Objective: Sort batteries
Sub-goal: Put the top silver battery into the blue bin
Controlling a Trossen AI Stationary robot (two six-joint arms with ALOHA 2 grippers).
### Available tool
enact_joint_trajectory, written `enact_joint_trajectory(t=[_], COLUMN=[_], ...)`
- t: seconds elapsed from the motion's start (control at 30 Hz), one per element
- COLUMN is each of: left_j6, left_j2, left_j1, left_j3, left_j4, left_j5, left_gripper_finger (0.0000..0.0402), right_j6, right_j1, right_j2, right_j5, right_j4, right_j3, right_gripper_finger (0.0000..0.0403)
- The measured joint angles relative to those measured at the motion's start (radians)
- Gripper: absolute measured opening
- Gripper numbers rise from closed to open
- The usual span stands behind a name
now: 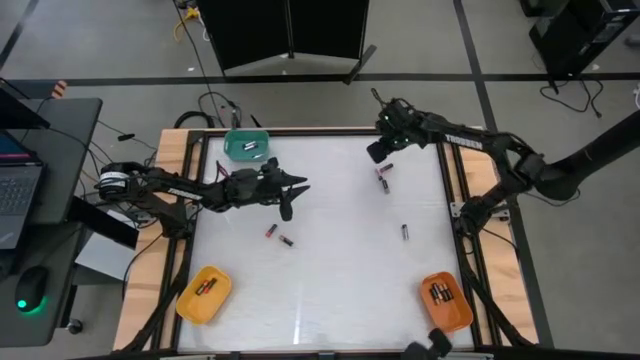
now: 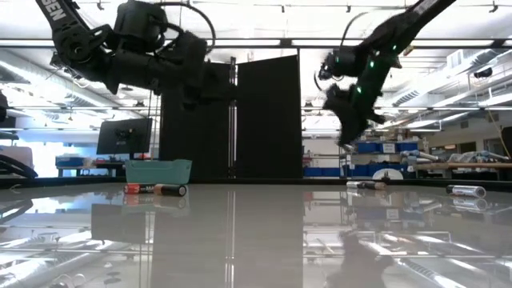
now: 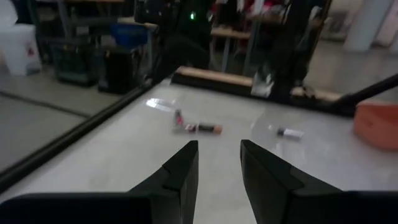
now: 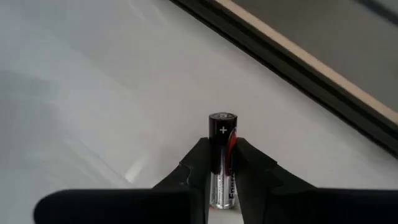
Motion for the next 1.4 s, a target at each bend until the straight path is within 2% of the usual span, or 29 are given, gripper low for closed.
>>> enact_joint_trajectory(t=[0.27, 0.43, 0.7, 0.9, 1.07, 1.17, 1.27, 1.4], left_j6=[-0.088, -0.114, -0.129, -0.125, -0.095, -0.074, -0.042, -0.013], left_j2=[0.0, 0.0, 0.0, 0.0, 0.0, 0.0, 0.0, 0.0], left_j1=[0.0, 0.002, 0.0, -0.001, -0.009, -0.011, -0.011, -0.01], left_j3=[0.0, 0.0, 0.002, 0.02, 0.064, 0.102, 0.134, 0.162], left_j4=[0.138, 0.148, 0.211, 0.263, 0.249, 0.183, 0.093, 0.061], left_j5=[0.153, 0.137, 0.122, 0.129, 0.2, 0.244, 0.248, 0.249], left_gripper_finger=[0.0127, 0.0127, 0.0127, 0.0138, 0.0162, 0.0174, 0.0178, 0.0179], right_j6=[0.021, 0.005, -0.031, -0.048, -0.049, -0.052, -0.05, -0.05], right_j1=[0.216, 0.368, 0.55, 0.598, 0.613, 0.616, 0.616, 0.616], right_j2=[-0.099, -0.114, -0.114, -0.114, -0.114, -0.114, -0.114, -0.114], right_j5=[-0.118, -0.122, -0.107, -0.106, -0.103, -0.103, -0.103, -0.104], right_j4=[0.476, 0.77, 1.102, 1.174, 1.183, 1.192, 1.191, 1.191], right_j3=[-0.159, -0.237, -0.247, -0.247, -0.247, -0.247, -0.247, -0.247], right_gripper_finger=[0.0058, 0.0058, 0.0059, 0.0059, 0.0059, 0.0059, 0.006, 0.0059])
